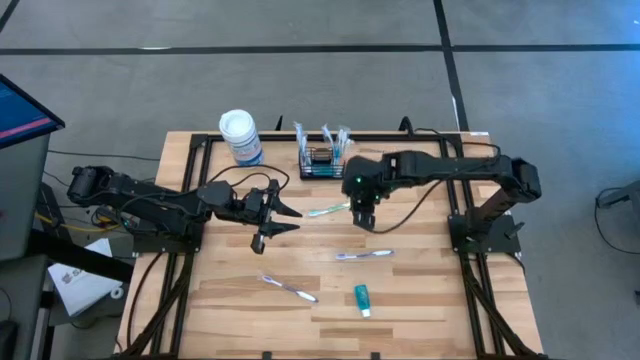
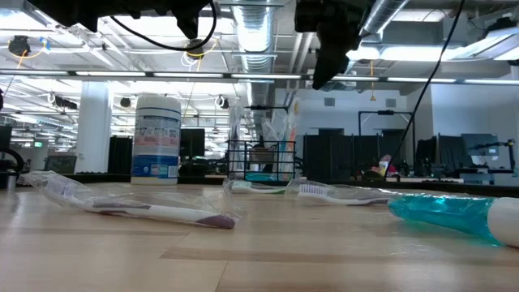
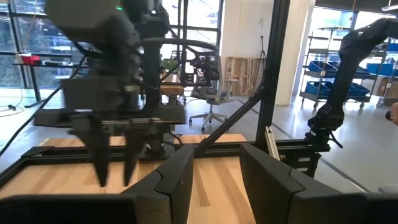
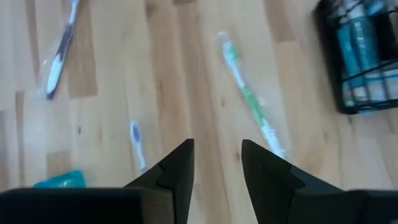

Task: Pick & Place toothbrushing station
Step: Put the right purple toothbrush into the black wire organizer

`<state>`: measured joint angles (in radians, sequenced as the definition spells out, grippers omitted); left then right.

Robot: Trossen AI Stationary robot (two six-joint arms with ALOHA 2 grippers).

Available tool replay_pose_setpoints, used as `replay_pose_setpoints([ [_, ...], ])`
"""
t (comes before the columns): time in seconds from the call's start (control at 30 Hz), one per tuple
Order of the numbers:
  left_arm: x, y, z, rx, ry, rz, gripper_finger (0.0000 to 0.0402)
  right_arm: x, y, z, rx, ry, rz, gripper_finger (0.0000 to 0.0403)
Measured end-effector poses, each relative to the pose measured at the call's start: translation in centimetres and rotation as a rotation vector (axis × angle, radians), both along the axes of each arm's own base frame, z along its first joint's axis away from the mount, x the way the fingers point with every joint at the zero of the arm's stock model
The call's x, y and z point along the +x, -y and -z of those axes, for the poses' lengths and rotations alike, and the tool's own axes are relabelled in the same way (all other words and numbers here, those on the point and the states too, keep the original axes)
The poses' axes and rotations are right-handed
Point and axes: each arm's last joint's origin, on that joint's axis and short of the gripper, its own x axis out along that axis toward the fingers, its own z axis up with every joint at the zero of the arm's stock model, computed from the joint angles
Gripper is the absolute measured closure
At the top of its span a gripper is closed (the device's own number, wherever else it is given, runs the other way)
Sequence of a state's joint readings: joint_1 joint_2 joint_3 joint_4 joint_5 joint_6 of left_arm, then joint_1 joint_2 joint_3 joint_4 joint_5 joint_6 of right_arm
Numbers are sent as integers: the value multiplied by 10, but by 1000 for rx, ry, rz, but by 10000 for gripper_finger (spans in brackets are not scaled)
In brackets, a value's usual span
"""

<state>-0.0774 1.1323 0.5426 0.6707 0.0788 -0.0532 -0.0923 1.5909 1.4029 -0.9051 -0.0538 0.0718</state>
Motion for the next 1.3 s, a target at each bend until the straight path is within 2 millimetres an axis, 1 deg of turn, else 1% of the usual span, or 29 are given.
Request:
replay_pose_setpoints([
  [0.23, 0, 0, 0, 0, -1, 0, 274, 1, -37, 0, 21, -2, -70, 280],
  [0.4, 0, 0, 0, 0, -1, 0, 274, 0, -57, 0, 2, -4, -70, 280],
  [0.53, 0, 0, 0, 0, -1, 0, 274, -2, -74, 0, -29, -1, -103, 280],
  [0.67, 0, 0, 0, 0, -1, 0, 274, -4, -86, 0, -49, 2, -130, 280],
  [0.87, 0, 0, 0, 0, -1, 0, 274, -7, -101, 0, -43, 6, -96, 280],
  [0.93, 0, 0, 0, 0, -1, 0, 274, -4, -107, 8, -58, 4, -100, 280],
  [0.97, 0, 0, 0, 0, -1, 0, 274, -2, -109, 14, -67, -3, -102, 280],
  [1.03, 0, 0, 0, 0, -1, 0, 274, -2, -111, 29, -94, -72, -112, 280],
  [1.1, 0, 0, 0, 0, -3, 0, 274, 6, -115, 41, -98, -92, -118, 280],
  [1.17, 0, 0, 0, 0, -2, 0, 274, 9, -117, 56, -114, -157, -127, 280],
  [1.3, 0, 0, 0, 0, -2, 0, 274, 20, -120, 81, -137, -219, -150, 280],
])
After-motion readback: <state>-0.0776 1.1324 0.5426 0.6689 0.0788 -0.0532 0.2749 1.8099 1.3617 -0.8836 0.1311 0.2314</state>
